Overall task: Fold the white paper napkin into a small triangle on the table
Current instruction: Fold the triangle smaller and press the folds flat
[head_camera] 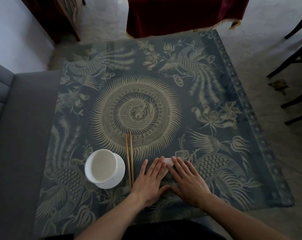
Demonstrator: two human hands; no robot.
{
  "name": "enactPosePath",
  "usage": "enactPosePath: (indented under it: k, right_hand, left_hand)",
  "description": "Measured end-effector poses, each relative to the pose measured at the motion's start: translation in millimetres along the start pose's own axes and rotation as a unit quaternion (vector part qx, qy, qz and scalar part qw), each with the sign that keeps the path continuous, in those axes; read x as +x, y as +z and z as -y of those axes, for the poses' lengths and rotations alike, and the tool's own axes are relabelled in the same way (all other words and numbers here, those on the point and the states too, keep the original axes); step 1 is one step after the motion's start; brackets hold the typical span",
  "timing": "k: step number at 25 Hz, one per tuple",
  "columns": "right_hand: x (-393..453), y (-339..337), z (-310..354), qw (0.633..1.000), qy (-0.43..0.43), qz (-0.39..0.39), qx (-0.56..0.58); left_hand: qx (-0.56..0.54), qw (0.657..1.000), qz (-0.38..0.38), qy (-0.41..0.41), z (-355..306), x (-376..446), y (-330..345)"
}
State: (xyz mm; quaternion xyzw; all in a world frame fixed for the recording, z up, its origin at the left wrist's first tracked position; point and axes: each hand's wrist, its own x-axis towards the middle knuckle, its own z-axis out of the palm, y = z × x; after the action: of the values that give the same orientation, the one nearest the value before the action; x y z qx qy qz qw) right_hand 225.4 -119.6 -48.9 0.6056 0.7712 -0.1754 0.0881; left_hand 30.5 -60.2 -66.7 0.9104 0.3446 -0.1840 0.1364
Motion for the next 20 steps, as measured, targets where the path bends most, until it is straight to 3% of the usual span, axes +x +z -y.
enactPosePath:
  k: [10,16,20]
  right_hand:
    - [0,-1,-3,1.000,-0.002,0.011,-0.016]
    - [2,-4,-4,1.000,-0.003,0.010,-0.015]
    - [7,-3,-7,0.999,0.012,0.030,-0.040]
  left_hand:
    - [0.015,1.000,-0.006,0.004,8,-11,1]
    - [-0.019,0.999,0.007,-0.038,6,-19,4]
    - [-0.023,1.000,-0.011,-0.001,-2,0,-7]
